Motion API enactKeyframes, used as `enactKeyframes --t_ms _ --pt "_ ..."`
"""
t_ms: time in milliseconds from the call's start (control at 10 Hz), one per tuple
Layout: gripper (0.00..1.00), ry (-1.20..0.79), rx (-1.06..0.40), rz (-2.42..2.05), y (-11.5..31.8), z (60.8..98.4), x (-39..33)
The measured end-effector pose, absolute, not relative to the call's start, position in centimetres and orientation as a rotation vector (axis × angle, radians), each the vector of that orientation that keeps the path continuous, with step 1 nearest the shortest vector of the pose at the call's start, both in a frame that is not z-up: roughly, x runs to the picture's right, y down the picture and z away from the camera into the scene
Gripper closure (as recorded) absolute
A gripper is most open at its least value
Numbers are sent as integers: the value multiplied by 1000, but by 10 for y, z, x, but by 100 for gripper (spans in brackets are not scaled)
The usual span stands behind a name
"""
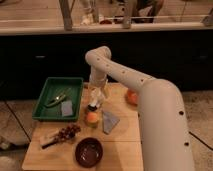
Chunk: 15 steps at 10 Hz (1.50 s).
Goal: Place brush in paper cup
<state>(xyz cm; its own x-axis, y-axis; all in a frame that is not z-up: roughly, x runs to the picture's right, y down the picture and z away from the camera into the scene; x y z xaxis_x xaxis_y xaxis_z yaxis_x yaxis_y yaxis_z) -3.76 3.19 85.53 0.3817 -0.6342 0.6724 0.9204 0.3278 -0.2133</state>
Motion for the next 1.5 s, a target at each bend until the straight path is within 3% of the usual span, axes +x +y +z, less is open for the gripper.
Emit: enactKeyframes --t_ms 1500 --pt "20 -557 -574 -1107 20 849 -39"
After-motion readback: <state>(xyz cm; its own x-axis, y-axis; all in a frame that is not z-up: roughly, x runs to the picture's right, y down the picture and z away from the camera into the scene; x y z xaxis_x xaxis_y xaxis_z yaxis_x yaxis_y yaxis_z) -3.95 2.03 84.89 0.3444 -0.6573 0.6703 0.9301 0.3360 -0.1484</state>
